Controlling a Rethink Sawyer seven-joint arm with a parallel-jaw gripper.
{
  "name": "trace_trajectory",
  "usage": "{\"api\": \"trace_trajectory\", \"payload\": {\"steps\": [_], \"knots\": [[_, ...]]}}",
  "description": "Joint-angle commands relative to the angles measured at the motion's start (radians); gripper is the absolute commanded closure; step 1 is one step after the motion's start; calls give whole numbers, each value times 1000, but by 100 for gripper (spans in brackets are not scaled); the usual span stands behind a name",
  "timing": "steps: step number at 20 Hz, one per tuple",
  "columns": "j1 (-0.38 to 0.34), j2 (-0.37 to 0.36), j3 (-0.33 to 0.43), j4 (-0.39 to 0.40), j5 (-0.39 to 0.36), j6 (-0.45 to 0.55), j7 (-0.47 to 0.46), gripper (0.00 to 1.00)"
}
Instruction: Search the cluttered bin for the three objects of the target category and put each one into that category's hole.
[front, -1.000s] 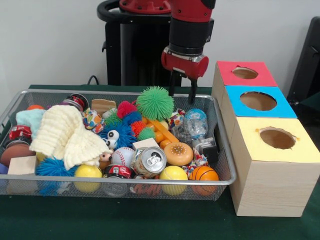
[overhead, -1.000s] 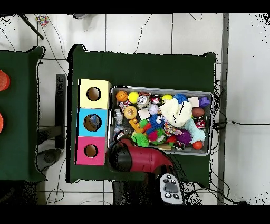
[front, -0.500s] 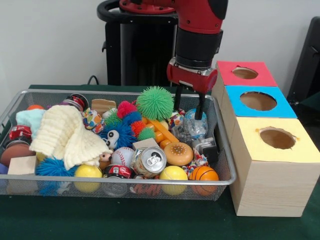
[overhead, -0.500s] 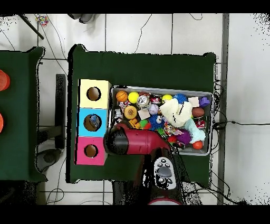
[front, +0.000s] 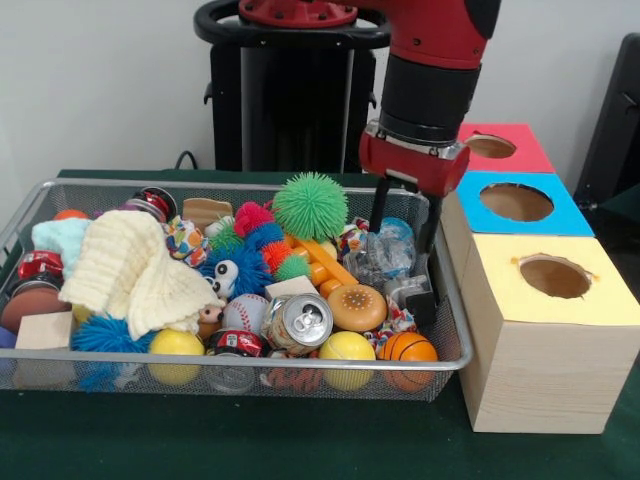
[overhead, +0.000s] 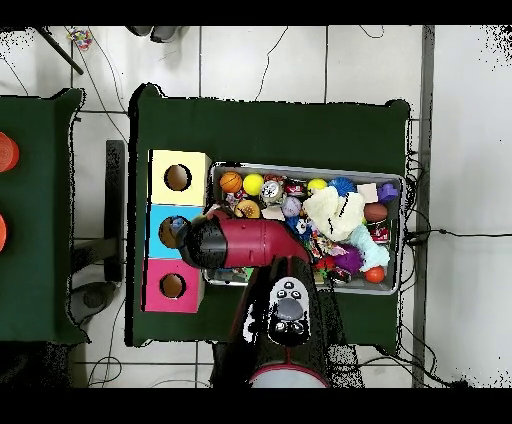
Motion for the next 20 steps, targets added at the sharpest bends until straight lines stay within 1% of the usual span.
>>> {"api": "trace_trajectory", "payload": {"steps": [1, 4, 5, 8, 10, 12, 16, 20], "knots": [[-8, 97, 9, -88, 23, -45, 116, 0], [-42, 107, 36, -44, 4, -122, 103, 0], [-65, 107, 50, -33, -5, -137, 88, 0], [-99, 98, 73, 51, -41, -222, 79, 0], [-124, 98, 81, 86, -62, -260, 67, 0], [-133, 125, 72, 101, -76, -304, 69, 0], [-121, 214, 32, 101, -89, -419, 96, 0], [-104, 240, -1, 148, -75, -494, 129, 0]]}}
